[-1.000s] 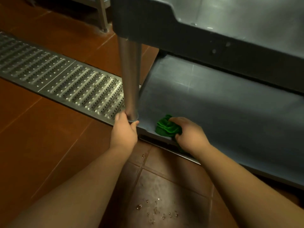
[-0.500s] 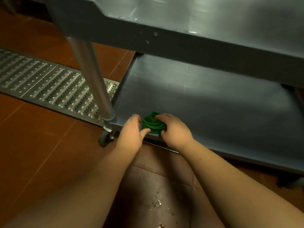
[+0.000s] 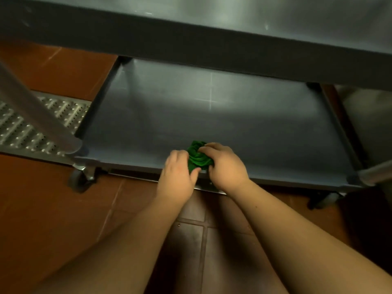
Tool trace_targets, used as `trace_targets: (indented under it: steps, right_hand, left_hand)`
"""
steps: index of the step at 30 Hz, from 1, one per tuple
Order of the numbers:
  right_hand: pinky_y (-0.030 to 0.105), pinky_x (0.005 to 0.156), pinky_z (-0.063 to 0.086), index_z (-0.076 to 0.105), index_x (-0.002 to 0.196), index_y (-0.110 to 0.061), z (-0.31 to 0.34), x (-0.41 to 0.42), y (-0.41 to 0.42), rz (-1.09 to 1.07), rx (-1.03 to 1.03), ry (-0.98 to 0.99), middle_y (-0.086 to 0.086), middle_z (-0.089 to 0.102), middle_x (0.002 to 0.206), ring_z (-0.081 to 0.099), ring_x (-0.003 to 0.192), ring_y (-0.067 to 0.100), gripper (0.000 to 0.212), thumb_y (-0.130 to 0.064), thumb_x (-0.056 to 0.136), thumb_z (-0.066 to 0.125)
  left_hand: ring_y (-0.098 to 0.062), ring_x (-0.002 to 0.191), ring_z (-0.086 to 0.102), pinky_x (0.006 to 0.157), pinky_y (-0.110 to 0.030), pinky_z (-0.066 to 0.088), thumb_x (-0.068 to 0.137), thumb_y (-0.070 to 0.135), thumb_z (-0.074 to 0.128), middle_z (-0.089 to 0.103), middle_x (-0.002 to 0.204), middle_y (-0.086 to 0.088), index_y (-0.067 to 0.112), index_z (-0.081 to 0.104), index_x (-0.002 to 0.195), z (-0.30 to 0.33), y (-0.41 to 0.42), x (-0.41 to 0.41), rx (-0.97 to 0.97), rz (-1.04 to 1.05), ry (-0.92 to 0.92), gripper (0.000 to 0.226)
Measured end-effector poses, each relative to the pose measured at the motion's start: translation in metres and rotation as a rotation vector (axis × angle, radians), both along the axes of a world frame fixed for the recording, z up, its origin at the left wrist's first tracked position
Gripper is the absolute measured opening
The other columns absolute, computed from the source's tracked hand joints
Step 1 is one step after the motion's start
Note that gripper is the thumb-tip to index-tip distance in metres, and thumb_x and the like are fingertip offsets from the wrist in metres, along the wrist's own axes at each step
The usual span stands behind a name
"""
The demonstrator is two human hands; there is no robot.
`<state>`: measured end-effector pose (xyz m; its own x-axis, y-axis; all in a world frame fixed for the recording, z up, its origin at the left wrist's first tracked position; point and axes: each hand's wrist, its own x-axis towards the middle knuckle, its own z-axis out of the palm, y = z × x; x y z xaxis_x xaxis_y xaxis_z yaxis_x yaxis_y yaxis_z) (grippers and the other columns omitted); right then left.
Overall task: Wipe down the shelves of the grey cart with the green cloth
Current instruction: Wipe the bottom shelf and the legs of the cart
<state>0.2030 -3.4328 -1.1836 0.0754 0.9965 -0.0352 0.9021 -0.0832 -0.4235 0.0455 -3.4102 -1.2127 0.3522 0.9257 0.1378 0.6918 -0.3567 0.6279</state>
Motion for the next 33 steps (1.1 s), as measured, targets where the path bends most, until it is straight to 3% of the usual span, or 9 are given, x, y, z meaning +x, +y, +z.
trace_targets:
  steps: [2,4,9,15,19,22,26,33]
  right_hand:
    - [0.041,0.097,0.048,0.057,0.136,-0.032,0.001,0.011,-0.005,-0.011,-0.004,-0.026,-0.003,0.051,0.145,0.047,0.126,0.029,0.058,-0.013,0.081,0.053]
    - [0.038,0.096,0.047,0.058,0.135,-0.033,0.002,0.029,-0.012,-0.043,-0.002,-0.059,-0.005,0.052,0.144,0.048,0.124,0.029,0.06,-0.009,0.081,0.053]
    - [0.04,0.092,0.051,0.062,0.13,-0.032,0.002,0.072,-0.035,-0.123,0.018,-0.097,-0.005,0.057,0.139,0.053,0.119,0.029,0.063,-0.001,0.076,0.054]
    - [0.04,0.086,0.05,0.065,0.121,-0.035,0.001,0.137,-0.066,-0.305,0.021,-0.159,-0.01,0.06,0.132,0.053,0.116,0.029,0.06,-0.004,0.07,0.052]
    - [0.041,0.087,0.049,0.066,0.119,-0.035,0.002,0.17,-0.082,-0.396,0.027,-0.177,-0.01,0.06,0.131,0.053,0.117,0.028,0.059,-0.001,0.072,0.056]
    - [0.04,0.089,0.048,0.066,0.119,-0.034,0.0,0.172,-0.084,-0.407,0.04,-0.173,-0.009,0.061,0.129,0.053,0.116,0.028,0.058,-0.001,0.072,0.057]
    - [0.04,0.087,0.049,0.067,0.118,-0.034,0.0,0.171,-0.084,-0.395,0.059,-0.188,-0.009,0.062,0.127,0.054,0.113,0.028,0.056,-0.005,0.071,0.057]
    - [0.043,0.089,0.049,0.071,0.11,-0.031,0.001,0.209,-0.101,-0.467,0.088,-0.195,-0.008,0.067,0.119,0.057,0.108,0.027,0.053,-0.003,0.067,0.056]
  left_hand:
    - [-0.026,0.095,0.049,0.081,-0.039,0.042,0.077,0.033,0.076,0.054,0.099,-0.006,0.012,0.054,0.1,-0.006,0.0,0.01,0.006,0.08,-0.009,0.038]
    - [-0.024,0.093,0.048,0.08,-0.038,0.041,0.077,0.04,0.076,0.054,0.096,-0.003,0.013,0.056,0.101,-0.011,0.007,0.002,0.039,0.018,0.068,0.042]
    - [-0.023,0.08,0.043,0.071,-0.039,0.041,0.078,0.044,0.072,0.05,0.082,-0.003,0.016,0.054,0.081,-0.017,0.02,-0.008,0.205,-0.118,0.248,0.033]
    - [-0.031,0.083,0.045,0.076,-0.043,0.041,0.086,0.039,0.065,0.05,0.086,-0.007,0.013,0.053,0.084,-0.025,0.014,-0.004,0.295,-0.057,0.34,0.029]
    - [-0.031,0.097,0.045,0.082,-0.045,0.038,0.078,0.024,0.067,0.052,0.1,-0.007,0.016,0.054,0.093,-0.013,0.001,0.019,0.235,-0.008,0.299,0.022]
    - [-0.026,0.109,0.047,0.089,-0.042,0.035,0.074,0.02,0.066,0.056,0.113,-0.002,0.022,0.055,0.107,0.003,-0.022,0.076,0.206,-0.17,0.222,0.035]
    - [-0.022,0.103,0.051,0.082,-0.039,0.034,0.081,0.041,0.067,0.06,0.104,0.007,0.029,0.06,0.103,0.0,-0.04,0.147,0.158,-0.359,0.23,0.026]
    - [-0.018,0.098,0.05,0.079,-0.033,0.03,0.087,0.03,0.065,0.057,0.096,0.011,0.03,0.057,0.088,-0.009,-0.033,0.164,-0.044,-0.298,0.132,0.009]
